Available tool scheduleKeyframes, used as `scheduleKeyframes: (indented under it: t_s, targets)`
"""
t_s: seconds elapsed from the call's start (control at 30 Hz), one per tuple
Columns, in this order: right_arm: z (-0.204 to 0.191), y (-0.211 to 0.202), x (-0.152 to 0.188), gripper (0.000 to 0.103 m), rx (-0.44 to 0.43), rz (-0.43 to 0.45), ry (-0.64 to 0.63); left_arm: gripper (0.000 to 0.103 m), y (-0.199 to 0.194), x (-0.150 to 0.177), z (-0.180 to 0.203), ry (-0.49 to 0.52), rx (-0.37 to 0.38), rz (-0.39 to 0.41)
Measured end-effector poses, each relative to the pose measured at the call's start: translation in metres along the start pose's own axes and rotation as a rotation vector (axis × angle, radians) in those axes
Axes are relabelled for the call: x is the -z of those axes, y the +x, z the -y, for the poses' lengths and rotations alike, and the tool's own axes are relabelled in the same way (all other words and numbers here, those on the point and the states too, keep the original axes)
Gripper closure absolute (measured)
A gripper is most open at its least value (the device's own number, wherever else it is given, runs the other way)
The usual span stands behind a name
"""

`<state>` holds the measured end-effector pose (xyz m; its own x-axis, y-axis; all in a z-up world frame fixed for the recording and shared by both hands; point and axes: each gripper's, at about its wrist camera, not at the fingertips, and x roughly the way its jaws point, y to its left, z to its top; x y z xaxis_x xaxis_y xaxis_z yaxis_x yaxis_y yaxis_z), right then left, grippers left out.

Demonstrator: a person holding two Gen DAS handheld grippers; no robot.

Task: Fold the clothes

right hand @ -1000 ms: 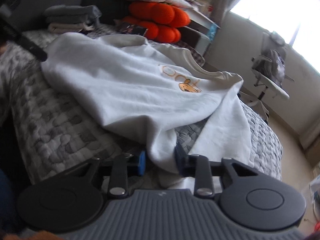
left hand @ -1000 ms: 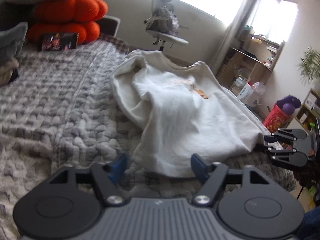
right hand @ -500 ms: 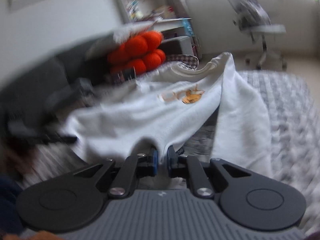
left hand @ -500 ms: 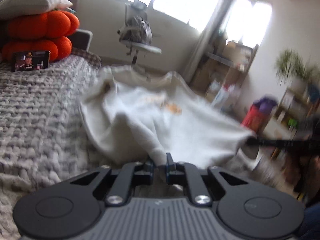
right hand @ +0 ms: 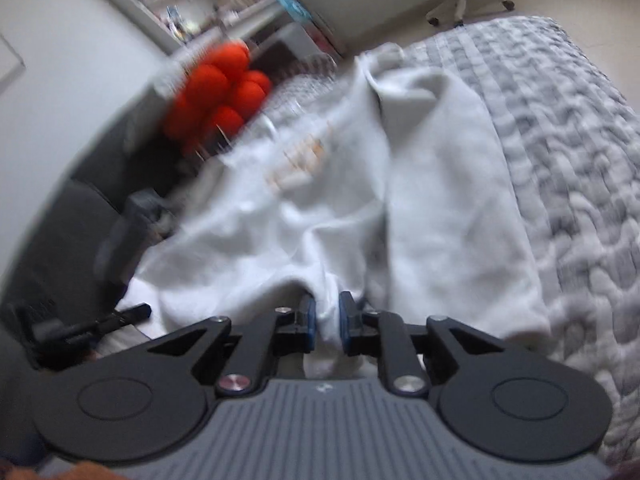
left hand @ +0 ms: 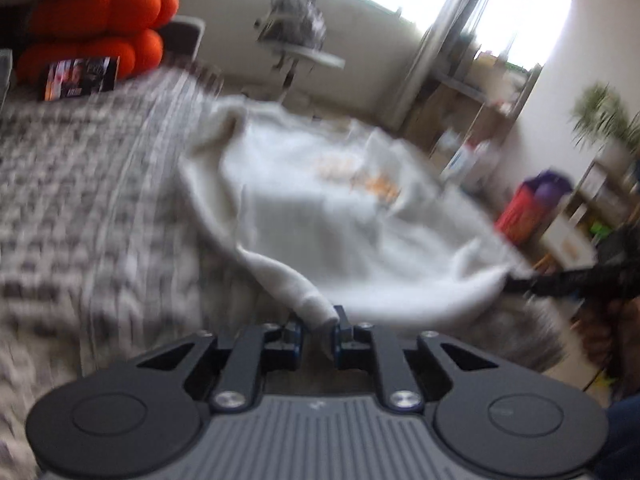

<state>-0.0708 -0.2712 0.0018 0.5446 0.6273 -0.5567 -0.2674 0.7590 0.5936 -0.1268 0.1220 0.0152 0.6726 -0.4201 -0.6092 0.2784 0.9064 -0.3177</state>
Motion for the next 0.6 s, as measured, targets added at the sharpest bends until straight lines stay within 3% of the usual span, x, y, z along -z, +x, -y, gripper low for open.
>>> scheduleKeyframes:
  t_s: [0.07, 0.13, 0.17, 0.37, 0.47, 0.5, 0.6]
  targets:
    - [0.001, -0.001, 0.004, 0.081, -0.008, 0.011, 0.005, 0.088, 0.003, 0.007, -0.003, -0.001, -0.013, -0.009]
    - [0.005, -0.005, 0.004, 0.065, -0.007, 0.020, 0.016, 0.084, 0.000, 0.007, -0.008, -0.022, 0.003, 0.007]
    - [0.006, -0.007, 0.004, 0.063, -0.002, 0.022, 0.014, 0.082, -0.002, 0.008, -0.009, -0.029, 0.010, 0.015]
    - [0.005, -0.008, 0.011, 0.062, 0.013, 0.030, -0.057, 0.080, -0.002, 0.007, -0.008, -0.038, 0.017, 0.023]
    - [0.005, -0.009, 0.012, 0.070, 0.000, 0.043, -0.063, 0.085, -0.004, 0.005, -0.008, -0.053, 0.028, 0.034]
    - [0.005, -0.009, 0.012, 0.080, -0.005, 0.047, -0.065, 0.088, -0.004, 0.004, -0.007, -0.052, 0.029, 0.037]
    - [0.005, -0.011, 0.012, 0.088, -0.018, 0.060, -0.070, 0.090, -0.006, 0.004, -0.005, -0.052, 0.026, 0.045]
